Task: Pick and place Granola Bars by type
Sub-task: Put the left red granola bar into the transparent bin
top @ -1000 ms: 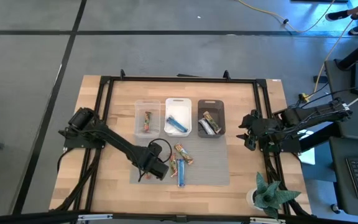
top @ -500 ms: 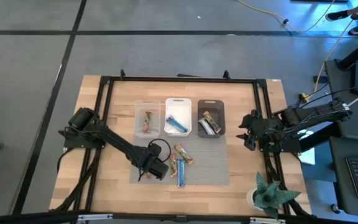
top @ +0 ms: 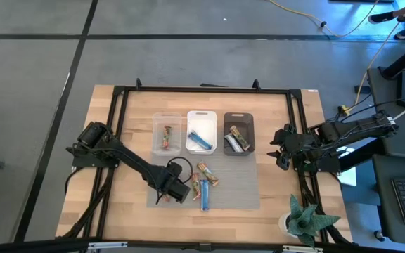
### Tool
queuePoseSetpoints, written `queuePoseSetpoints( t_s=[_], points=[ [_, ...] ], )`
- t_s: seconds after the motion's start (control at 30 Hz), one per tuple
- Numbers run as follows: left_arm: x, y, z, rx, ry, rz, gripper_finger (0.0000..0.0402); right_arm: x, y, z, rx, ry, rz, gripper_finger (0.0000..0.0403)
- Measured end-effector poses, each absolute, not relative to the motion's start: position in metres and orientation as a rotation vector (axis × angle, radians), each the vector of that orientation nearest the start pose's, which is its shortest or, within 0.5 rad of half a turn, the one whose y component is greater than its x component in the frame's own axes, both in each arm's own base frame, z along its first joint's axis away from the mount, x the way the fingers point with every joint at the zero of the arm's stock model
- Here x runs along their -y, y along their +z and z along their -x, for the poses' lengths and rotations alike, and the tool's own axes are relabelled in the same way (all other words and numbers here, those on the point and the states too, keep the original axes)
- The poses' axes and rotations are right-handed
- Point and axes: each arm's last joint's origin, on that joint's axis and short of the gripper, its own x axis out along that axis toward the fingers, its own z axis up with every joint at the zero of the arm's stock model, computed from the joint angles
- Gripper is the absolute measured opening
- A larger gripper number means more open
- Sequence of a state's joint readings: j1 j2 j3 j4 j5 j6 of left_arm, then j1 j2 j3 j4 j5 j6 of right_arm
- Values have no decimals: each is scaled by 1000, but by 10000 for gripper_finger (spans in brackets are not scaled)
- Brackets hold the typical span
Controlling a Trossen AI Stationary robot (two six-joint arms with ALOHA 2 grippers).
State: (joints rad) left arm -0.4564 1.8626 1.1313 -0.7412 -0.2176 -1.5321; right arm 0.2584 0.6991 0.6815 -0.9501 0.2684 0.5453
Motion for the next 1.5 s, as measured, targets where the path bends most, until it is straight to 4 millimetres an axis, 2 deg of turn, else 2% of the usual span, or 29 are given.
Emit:
queuePoseSetpoints(
  t_s=[1.0, 1.37, 1.5],
  points=[
    [138, 138, -296, -1143, 849, 815, 193, -23, 250, -116, -900, -253, -236, 241],
    [138, 138, -294, -1153, 860, 805, 130, -23, 250, -116, -901, -247, -224, 241],
    [139, 141, -296, -1153, 833, 836, 118, -23, 250, -116, -901, -247, -225, 241]
  ],
)
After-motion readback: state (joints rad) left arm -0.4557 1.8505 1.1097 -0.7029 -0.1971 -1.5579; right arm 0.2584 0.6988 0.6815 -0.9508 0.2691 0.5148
